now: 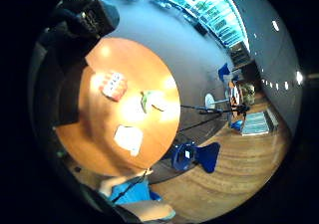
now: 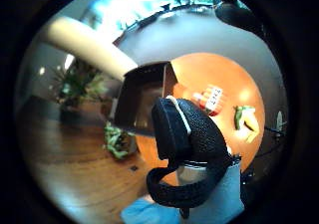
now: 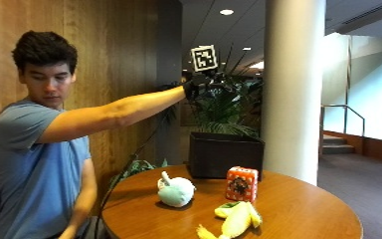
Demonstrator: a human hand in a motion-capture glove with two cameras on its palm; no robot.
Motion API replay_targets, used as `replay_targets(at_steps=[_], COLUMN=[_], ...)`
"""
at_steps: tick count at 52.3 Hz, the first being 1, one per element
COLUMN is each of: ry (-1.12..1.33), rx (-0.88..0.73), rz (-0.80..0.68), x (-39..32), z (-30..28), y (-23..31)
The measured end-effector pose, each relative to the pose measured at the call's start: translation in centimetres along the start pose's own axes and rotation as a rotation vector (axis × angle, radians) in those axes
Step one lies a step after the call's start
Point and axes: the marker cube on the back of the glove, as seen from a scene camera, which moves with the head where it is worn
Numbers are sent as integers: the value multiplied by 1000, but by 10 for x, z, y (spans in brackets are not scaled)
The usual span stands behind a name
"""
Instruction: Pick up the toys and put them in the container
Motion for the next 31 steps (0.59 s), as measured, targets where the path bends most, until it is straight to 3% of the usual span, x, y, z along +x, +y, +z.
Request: replay_targets(at_steps=[10,31], ry=[13,-12], rx=[-12,-14], rz=[72,1], x=[-2,7], z=[0,6], y=[-3,-4])
